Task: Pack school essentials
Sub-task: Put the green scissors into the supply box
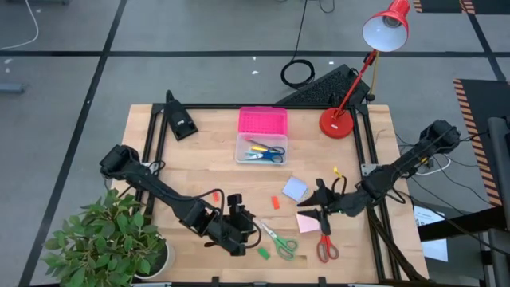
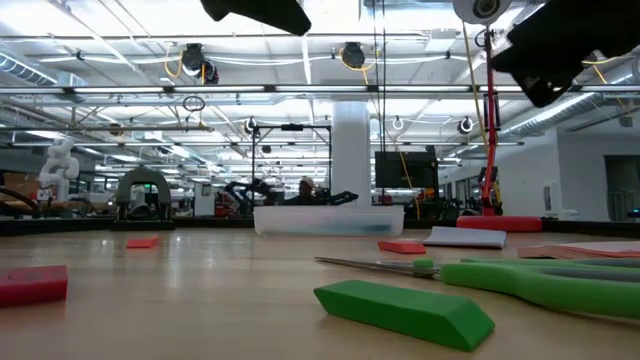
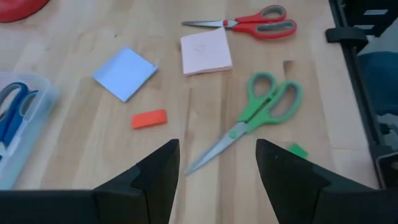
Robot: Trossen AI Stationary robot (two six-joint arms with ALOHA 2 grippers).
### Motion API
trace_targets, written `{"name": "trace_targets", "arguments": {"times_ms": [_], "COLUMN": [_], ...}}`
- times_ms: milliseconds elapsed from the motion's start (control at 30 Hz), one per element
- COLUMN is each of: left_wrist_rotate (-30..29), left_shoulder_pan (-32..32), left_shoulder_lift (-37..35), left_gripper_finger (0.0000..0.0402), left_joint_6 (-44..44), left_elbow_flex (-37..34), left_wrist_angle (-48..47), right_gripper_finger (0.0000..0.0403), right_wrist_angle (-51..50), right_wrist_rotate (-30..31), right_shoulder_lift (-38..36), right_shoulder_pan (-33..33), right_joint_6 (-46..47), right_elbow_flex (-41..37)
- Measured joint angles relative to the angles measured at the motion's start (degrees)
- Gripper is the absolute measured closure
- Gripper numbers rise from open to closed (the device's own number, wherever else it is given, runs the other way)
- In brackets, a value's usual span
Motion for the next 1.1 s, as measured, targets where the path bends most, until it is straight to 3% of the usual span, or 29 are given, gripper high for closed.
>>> {"name": "trace_targets", "arguments": {"times_ms": [333, 600, 1100], "left_wrist_rotate": [0.0, 0.0, 0.0], "left_shoulder_pan": [-1.5, -1.2, -1.3], "left_shoulder_lift": [0.0, 0.0, 0.0], "left_gripper_finger": [0.0186, 0.0186, 0.0186], "left_joint_6": [-0.1, 0.0, -0.3], "left_elbow_flex": [0.0, 0.0, 0.0], "left_wrist_angle": [0.0, -0.1, -0.2], "right_gripper_finger": [0.0287, 0.0287, 0.0287], "right_wrist_angle": [-0.5, -11.6, -24.6], "right_wrist_rotate": [1.1, 0.5, -7.1], "right_shoulder_lift": [3.0, 9.8, 22.9], "right_shoulder_pan": [5.2, 5.9, 6.0], "right_joint_6": [-3.6, -5.3, 1.9], "right_elbow_flex": [5.9, 16.4, 26.4]}}
